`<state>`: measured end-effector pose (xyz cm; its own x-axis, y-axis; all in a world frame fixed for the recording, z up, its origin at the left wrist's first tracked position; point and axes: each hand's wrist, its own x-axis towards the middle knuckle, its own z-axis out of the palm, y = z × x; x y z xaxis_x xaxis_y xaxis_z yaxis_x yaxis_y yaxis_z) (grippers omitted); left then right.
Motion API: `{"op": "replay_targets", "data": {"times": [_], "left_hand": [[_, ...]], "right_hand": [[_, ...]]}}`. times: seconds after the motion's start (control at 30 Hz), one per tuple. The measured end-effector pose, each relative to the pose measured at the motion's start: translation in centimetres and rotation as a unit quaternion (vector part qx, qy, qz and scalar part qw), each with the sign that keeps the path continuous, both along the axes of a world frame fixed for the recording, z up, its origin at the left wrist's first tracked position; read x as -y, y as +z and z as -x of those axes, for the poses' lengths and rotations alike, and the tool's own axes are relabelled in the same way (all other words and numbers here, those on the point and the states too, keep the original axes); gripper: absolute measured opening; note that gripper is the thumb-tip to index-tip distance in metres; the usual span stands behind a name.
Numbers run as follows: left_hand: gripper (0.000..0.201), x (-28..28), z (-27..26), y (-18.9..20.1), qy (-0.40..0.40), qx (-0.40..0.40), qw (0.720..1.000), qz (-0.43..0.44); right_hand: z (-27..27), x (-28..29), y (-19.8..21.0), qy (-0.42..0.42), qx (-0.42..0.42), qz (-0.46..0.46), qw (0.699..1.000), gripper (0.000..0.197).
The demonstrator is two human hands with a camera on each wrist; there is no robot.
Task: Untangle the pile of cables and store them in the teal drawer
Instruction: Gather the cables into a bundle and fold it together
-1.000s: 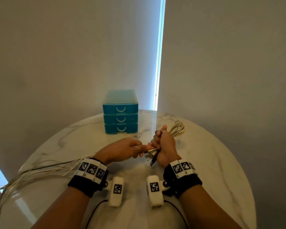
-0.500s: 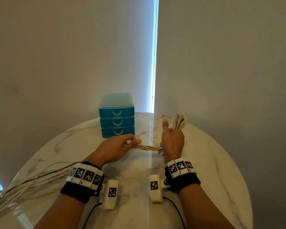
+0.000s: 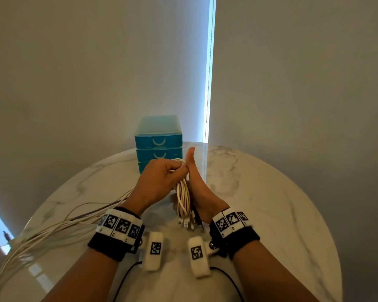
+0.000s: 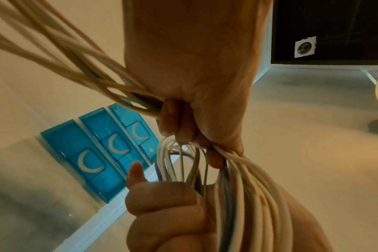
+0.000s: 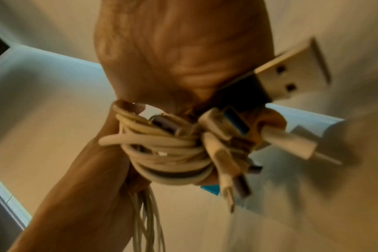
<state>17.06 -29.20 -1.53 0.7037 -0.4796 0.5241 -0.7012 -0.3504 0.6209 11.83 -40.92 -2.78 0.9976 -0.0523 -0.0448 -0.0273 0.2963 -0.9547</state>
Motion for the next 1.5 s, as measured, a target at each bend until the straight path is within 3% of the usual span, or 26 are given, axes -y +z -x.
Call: {"op": "replay_targets", "data": {"times": [0.13,0.23,0.27,0.33,0.43,0.57,0.67,0.8,0.9,0.93,0.97,1.03,1.1,1.17,1.23,1.4,1.5], "left_hand": [[0.045,-0.4,-0.1,0.1,0.04,-0.014,0.999,-0.006],[0.034,-0.8,-0.5,0.4,0.044,-0.057,0.996,-0.045],[0.032,-1.1,-0.4,0.6,0.035,-0.059,0.996,-0.048],[0.038,-1.8,-0.3,0.9,0.028,-0.047,0.997,-0.051],[0.038,-2.3,-0.4,1.2,0.043,-0.049,0.995,-0.071],[0.039,-3.6,-0.9,1.8,0.035,-0.111,0.987,-0.114],[0.055,-4.5,-1.8,1.3,-0.015,-0.186,0.971,-0.151],[0.033,-3.1,-2.1,1.2,-0.001,-0.112,0.966,-0.232],[0.037,-0.8,-2.0,1.6,0.014,-0.029,0.972,-0.231],[0.035,-0.1,-2.1,1.6,0.02,-0.006,0.975,-0.222],[0.031,0.5,-2.3,1.6,0.02,0.009,0.979,-0.203],[0.026,1.2,-2.4,1.3,0.008,0.005,0.989,-0.146],[0.026,1.6,-2.2,0.4,-0.008,-0.017,0.996,-0.086],[0.036,1.6,-1.6,-0.4,-0.02,-0.035,0.998,-0.046],[0.04,1.4,-1.2,-0.8,-0.027,-0.069,0.997,-0.02],[0.023,0.1,-1.2,-1.1,-0.048,-0.131,0.989,-0.044],[0.048,-0.1,-1.3,-1.5,-0.033,-0.121,0.992,-0.023]], "right_hand": [[0.4,0.7,-0.7,0.05,-0.009,0.05,0.997,0.098],[0.8,1.5,-1.1,0.16,-0.075,0.132,0.975,0.109],[0.9,1.7,-1.2,0.189,-0.078,0.163,0.965,0.102],[1.2,1.9,-0.7,0.207,-0.065,0.23,0.949,0.069],[1.0,1.3,-0.2,0.159,-0.084,0.337,0.924,0.035],[0.3,1.8,-0.8,0.078,-0.128,0.382,0.912,0.029],[0.3,3.3,-1.4,0.007,-0.117,0.415,0.902,0.025],[-0.3,5.3,-1.9,-0.084,-0.101,0.472,0.872,0.031],[-0.2,5.4,-1.0,-0.044,-0.099,0.534,0.838,0.013],[0.2,5.1,-0.4,-0.028,-0.093,0.517,0.851,0.015],[0.5,4.9,-0.1,-0.023,-0.101,0.454,0.885,0.018],[1.1,4.5,0.2,0.0,-0.136,0.282,0.95,0.006],[1.2,4.5,-0.4,0.055,-0.158,0.102,0.981,0.015],[1.1,4.7,-0.8,0.106,-0.165,0.008,0.981,0.02],[1.1,5.0,-1.0,0.156,-0.163,-0.024,0.974,0.023],[0.7,4.9,-1.5,0.165,-0.166,-0.05,0.971,0.03],[0.8,4.6,-1.5,0.146,-0.183,-0.036,0.972,0.022]]}}
